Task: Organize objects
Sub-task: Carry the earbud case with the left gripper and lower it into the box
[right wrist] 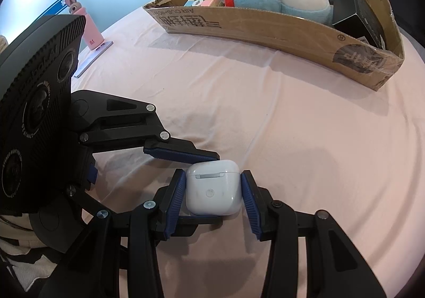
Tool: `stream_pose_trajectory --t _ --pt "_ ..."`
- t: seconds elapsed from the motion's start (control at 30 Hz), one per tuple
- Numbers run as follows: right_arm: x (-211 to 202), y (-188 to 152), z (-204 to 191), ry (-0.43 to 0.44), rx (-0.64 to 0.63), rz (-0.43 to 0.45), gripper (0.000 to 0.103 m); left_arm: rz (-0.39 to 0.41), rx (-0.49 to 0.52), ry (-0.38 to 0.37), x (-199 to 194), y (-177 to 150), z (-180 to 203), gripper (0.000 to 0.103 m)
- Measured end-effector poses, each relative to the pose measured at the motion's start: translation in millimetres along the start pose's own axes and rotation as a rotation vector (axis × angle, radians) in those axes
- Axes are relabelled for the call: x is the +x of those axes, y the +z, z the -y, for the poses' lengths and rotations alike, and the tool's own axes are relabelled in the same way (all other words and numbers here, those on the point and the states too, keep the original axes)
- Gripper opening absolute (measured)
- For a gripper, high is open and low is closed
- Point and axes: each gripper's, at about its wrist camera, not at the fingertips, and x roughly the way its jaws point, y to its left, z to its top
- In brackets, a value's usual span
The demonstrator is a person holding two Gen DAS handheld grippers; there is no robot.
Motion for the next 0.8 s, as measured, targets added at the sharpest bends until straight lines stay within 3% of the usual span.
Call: stream_pose_trajectory --t 0.3,0.8 --pt "-8 4 -4 -0.018 -0.022 0.023 0.040 0.021 -0.001 0.032 -26 -1 7 0.042" --pt "-59 49 -4 -0.075 -0.123 0.138 0.040 0.138 0.045 0.135 -73 47 -8 0.042"
